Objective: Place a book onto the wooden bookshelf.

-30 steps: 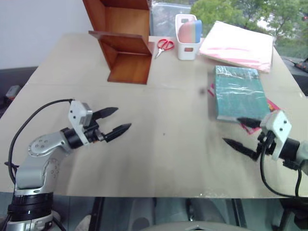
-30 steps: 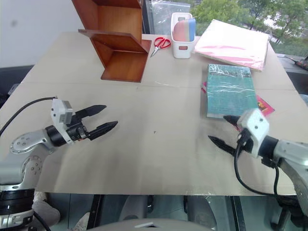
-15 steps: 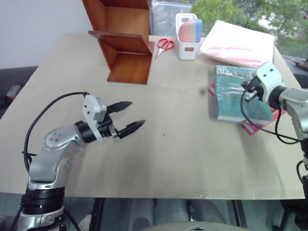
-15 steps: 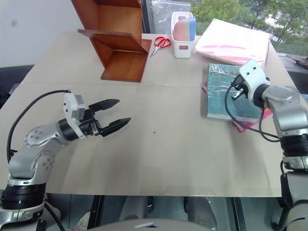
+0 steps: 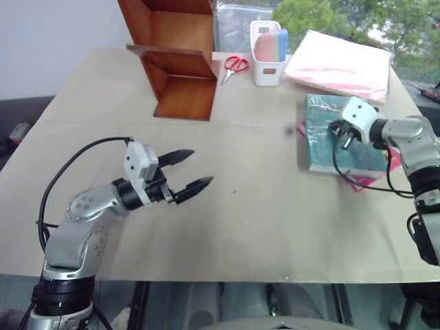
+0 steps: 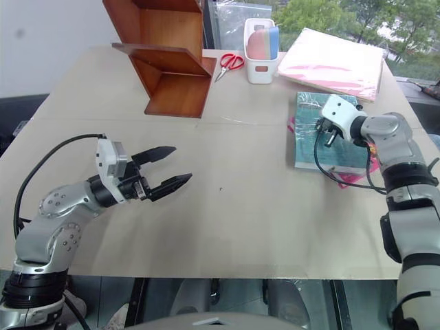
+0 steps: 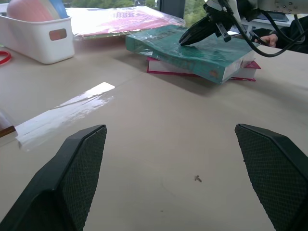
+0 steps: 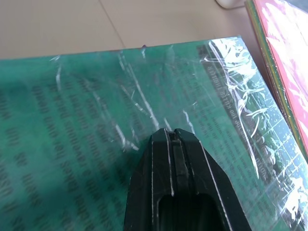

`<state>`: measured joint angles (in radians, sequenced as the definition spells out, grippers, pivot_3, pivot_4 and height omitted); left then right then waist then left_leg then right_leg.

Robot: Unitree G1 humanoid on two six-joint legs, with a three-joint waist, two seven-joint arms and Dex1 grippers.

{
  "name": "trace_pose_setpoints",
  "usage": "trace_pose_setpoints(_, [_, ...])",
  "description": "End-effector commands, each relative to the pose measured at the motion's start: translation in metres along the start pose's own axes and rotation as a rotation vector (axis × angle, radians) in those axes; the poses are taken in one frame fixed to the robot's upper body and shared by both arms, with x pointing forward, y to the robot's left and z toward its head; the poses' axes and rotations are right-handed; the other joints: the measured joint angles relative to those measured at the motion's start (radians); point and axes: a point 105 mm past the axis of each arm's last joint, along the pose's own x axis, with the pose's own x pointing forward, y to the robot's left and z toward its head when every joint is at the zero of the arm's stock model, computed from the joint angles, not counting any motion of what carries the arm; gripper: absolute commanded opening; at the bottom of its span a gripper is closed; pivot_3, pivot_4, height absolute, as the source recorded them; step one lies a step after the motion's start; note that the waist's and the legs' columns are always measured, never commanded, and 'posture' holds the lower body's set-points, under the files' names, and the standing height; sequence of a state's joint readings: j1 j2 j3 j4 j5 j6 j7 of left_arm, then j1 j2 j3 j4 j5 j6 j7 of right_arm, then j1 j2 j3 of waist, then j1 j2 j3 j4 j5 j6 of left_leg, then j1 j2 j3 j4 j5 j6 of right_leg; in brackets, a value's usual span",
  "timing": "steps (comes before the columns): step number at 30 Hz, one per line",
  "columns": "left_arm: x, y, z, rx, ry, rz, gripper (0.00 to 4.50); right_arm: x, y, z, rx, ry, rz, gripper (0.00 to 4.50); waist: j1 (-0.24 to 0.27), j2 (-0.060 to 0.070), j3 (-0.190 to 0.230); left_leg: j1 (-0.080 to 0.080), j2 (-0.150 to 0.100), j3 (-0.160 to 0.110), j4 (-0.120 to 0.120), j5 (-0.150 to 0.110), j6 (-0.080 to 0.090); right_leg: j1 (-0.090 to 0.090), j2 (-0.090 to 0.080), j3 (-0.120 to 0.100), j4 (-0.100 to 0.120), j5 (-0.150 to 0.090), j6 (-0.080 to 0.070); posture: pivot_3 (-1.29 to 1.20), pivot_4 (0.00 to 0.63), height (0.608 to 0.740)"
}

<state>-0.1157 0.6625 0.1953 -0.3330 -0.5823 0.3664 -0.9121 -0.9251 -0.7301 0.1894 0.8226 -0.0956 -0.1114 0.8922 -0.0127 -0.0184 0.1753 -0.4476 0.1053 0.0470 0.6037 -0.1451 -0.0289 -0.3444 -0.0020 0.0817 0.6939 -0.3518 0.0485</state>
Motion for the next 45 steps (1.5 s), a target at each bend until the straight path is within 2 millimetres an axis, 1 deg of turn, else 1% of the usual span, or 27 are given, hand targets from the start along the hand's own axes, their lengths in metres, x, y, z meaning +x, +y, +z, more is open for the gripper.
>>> trace_pose_setpoints(1, [0.003,0.000,0.012,0.032,-0.036,-0.018,4.50,-0.017,-0.016,0.005,0.081,-0.061,-0.061,0.08,0.000,0.000,0.000,0.000,0.000,0.000,0.001,0.000,0.001,0.000,0.000,0.000,0.001,0.000,0.000,0.00,0.150,0.740])
trace_pose_setpoints(2, [0.004,0.001,0.012,0.033,-0.037,-0.019,4.50,-0.020,-0.021,0.010,0.104,-0.087,-0.079,0.08,0.000,0.001,0.000,0.000,0.000,0.000,0.002,0.000,0.001,0.000,0.000,0.000,0.001,0.000,0.000,0.00,0.150,0.740])
trace_pose_setpoints(3, [0.004,0.001,0.012,0.033,-0.038,-0.022,4.50,-0.029,-0.034,0.016,0.117,-0.118,-0.145,0.08,-0.001,0.001,0.001,-0.001,0.000,0.000,0.003,0.000,0.001,0.000,0.000,0.000,0.002,0.000,0.000,0.00,0.150,0.740])
trace_pose_setpoints(4, [0.005,0.002,0.013,0.033,-0.039,-0.024,4.50,-0.036,-0.043,0.020,0.121,-0.133,-0.191,0.08,-0.002,0.002,0.001,-0.001,0.000,0.000,0.003,-0.001,0.001,0.000,0.000,0.000,0.002,0.000,0.000,0.00,0.150,0.740])
trace_pose_setpoints(6, [0.006,0.001,0.012,0.033,-0.039,-0.032,4.50,-0.049,-0.062,0.018,0.111,-0.100,-0.295,0.08,-0.002,0.003,0.002,-0.001,0.000,0.000,0.004,-0.001,0.001,0.000,0.000,0.001,0.002,0.000,0.000,0.00,0.150,0.740])
trace_pose_setpoints(7, [0.007,0.001,0.012,0.033,-0.039,-0.035,4.50,-0.053,-0.067,0.016,0.113,-0.087,-0.322,0.08,-0.002,0.003,0.002,-0.001,0.000,0.000,0.004,0.000,0.001,0.000,0.000,0.001,0.002,0.000,0.000,0.00,0.150,0.740])
trace_pose_setpoints(8, [0.008,0.001,0.012,0.031,-0.040,-0.039,4.50,-0.057,-0.076,0.008,0.185,-0.051,-0.365,0.08,-0.002,0.003,0.002,-0.001,0.000,0.000,0.004,0.000,0.001,-0.001,0.000,0.001,0.002,0.000,0.000,0.00,0.150,0.740])
trace_pose_setpoints(9, [0.009,0.001,0.012,0.031,-0.042,-0.043,4.50,-0.060,-0.086,-0.009,0.205,0.072,-0.441,0.08,-0.003,0.003,0.002,-0.001,0.000,0.000,0.004,0.000,0.001,-0.001,0.000,0.001,0.002,0.000,0.000,0.00,0.150,0.740])
trace_pose_setpoints(10, [0.010,0.001,0.012,0.030,-0.043,-0.045,4.50,-0.064,-0.091,-0.028,0.194,0.228,-0.491,0.08,-0.005,0.003,0.002,-0.001,0.000,0.000,0.004,0.000,0.001,-0.001,0.000,0.001,0.002,0.000,0.000,0.00,0.150,0.740])
trace_pose_setpoints(11, [0.010,0.001,0.012,0.030,-0.044,-0.046,4.50,-0.067,-0.093,-0.038,0.240,0.286,-0.507,0.08,-0.006,0.003,0.002,-0.001,0.000,0.001,0.004,0.000,0.001,-0.001,0.000,0.001,0.002,0.000,0.000,0.00,0.150,0.740])
trace_pose_setpoints(13, [0.010,0.002,0.012,0.031,-0.042,-0.049,4.50,-0.063,-0.088,-0.046,0.397,0.276,-0.478,0.08,-0.006,0.003,0.002,-0.001,0.000,0.001,0.004,-0.001,0.001,-0.001,0.000,0.001,0.001,0.000,0.000,0.00,0.150,0.740])
trace_pose_setpoints(16, [0.009,0.003,0.014,0.036,-0.042,-0.051,4.50,-0.064,-0.087,-0.060,0.706,0.280,-0.561,0.08,-0.009,0.003,0.002,-0.001,0.000,0.001,0.003,-0.001,0.001,-0.001,0.000,0.002,0.001,0.000,0.000,0.00,0.150,0.740])
trace_pose_setpoints(19, [0.008,0.003,0.017,0.044,-0.045,-0.047,4.50,-0.062,-0.080,-0.067,0.888,0.263,-0.590,0.08,-0.008,0.005,0.003,-0.002,0.000,0.002,0.003,0.000,0.000,-0.001,0.000,0.002,0.000,0.000,0.000,0.00,0.150,0.740])
trace_pose_setpoints(21, [0.006,0.001,0.021,0.053,-0.055,-0.055,4.50,-0.057,-0.073,-0.069,0.949,0.267,-0.570,0.08,-0.008,0.005,0.003,-0.002,0.000,0.002,0.003,0.000,0.000,-0.001,0.000,0.002,0.000,0.000,0.000,0.00,0.150,0.740])
trace_pose_setpoints(24, [0.004,-0.008,0.029,0.067,-0.069,-0.100,4.50,-0.051,-0.060,-0.076,0.981,0.307,-0.528,0.08,-0.009,0.005,0.004,-0.002,0.000,0.002,0.002,-0.001,0.001,-0.001,0.000,0.002,0.000,0.000,0.000,0.00,0.150,0.740])
trace_pose_setpoints(26, [0.001,-0.020,0.035,0.074,-0.075,-0.184,4.50,-0.049,-0.053,-0.079,0.999,0.324,-0.498,0.08,-0.010,0.005,0.004,-0.002,0.000,0.002,0.002,-0.001,0.001,-0.002,0.000,0.002,0.000,0.000,0.000,0.00,0.150,0.740])
trace_pose_setpoints(29, [-0.003,-0.027,0.043,0.076,-0.091,-0.257,4.50,-0.045,-0.049,-0.077,1.012,0.322,-0.464,0.08,-0.009,0.006,0.004,-0.002,-0.001,0.002,0.002,-0.001,0.001,-0.002,0.000,0.002,0.000,0.000,0.000,0.00,0.150,0.740])
trace_pose_setpoints(33, [-0.006,-0.028,0.048,0.057,-0.118,-0.296,4.50,-0.039,-0.044,-0.076,1.000,0.329,-0.435,0.08,-0.011,0.006,0.004,-0.002,0.000,0.002,0.002,-0.001,0.001,-0.002,0.000,0.002,0.000,0.000,0.000,0.00,0.150,0.740])
trace_pose_setpoints(37, [-0.005,-0.029,0.049,0.046,-0.128,-0.303,4.50,-0.032,-0.035,-0.074,0.981,0.346,-0.374,0.08,-0.021,0.006,0.004,-0.002,0.000,0.001,0.002,-0.001,0.001,-0.001,0.000,0.002,0.000,0.000,0.000,0.00,0.150,0.740])
trace_pose_setpoints(45, [-0.005,-0.029,0.048,0.048,-0.137,-0.285,4.50,-0.017,-0.018,-0.061,0.990,0.313,-0.214,0.08,-0.035,0.006,0.004,-0.001,0.001,0.001,0.002,-0.001,0.001,-0.001,0.002,0.002,0.001,0.000,0.000,0.00,0.150,0.740])
